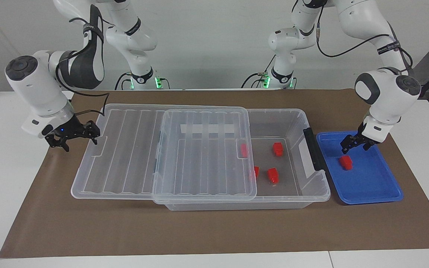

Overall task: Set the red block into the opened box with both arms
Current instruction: 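Grasp the red block in the blue tray with the left gripper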

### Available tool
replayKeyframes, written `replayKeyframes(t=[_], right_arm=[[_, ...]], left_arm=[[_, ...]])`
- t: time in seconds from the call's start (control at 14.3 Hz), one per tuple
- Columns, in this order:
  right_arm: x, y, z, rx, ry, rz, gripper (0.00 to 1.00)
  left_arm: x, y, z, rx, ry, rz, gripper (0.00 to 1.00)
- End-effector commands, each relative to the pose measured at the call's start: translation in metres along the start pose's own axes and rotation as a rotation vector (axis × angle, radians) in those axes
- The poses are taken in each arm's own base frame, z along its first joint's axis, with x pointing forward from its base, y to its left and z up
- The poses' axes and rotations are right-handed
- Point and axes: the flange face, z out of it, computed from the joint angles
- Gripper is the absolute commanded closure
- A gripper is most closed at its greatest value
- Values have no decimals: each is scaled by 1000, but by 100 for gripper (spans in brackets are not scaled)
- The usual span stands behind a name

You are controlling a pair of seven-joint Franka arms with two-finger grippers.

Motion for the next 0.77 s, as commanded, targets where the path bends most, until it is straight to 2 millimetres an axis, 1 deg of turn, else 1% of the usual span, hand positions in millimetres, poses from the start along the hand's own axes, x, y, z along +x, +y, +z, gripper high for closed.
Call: replayKeyframes(t=[0.0,0.21,0.35,0.42,0.56,0.7], right_arm=[[-10,-27,-27,2,-6,90,0],[-12,-67,-50,0,-17,213,0],[-14,-88,-65,-4,-4,266,0],[-16,-96,-73,-6,0,281,0],[-17,-106,-93,-6,24,300,0],[-19,-107,-116,-5,27,319,0]], left_arm=[[-1,3,44,-1,32,17,0],[0,0,62,2,26,66,0],[-2,-13,65,4,19,129,0],[-3,-16,67,4,16,123,0],[-4,-14,68,2,10,125,0],[-6,-14,70,2,8,128,0]])
